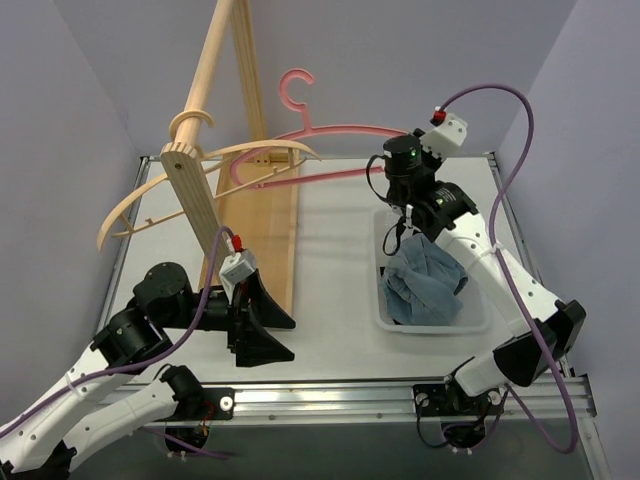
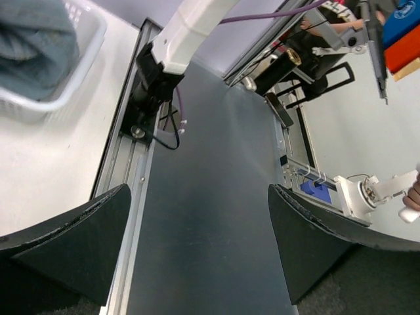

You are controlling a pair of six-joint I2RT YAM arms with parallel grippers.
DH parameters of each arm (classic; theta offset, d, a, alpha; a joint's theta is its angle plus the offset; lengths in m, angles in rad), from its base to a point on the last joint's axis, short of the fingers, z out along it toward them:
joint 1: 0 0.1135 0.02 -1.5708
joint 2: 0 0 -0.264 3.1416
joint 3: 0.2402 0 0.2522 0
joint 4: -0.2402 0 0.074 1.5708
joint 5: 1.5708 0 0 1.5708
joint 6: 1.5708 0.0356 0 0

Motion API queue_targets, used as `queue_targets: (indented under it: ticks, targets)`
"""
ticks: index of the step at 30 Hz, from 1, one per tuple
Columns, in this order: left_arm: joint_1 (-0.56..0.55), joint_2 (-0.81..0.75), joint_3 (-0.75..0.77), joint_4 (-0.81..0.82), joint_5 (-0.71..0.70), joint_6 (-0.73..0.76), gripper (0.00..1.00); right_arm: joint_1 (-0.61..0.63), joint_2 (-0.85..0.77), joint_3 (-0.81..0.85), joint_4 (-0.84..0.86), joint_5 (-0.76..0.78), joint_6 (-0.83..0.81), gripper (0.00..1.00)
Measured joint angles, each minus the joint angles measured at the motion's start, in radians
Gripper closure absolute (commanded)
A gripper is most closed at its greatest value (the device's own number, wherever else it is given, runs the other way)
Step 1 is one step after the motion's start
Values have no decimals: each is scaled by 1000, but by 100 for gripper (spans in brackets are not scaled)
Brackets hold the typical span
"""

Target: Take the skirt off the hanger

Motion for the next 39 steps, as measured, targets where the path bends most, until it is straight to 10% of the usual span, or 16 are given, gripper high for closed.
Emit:
queue_targets:
  ticks: [39]
  targets:
    - [0, -45, -91, -13, -51, -101, 6, 197, 270, 290, 404, -54, -493, 100]
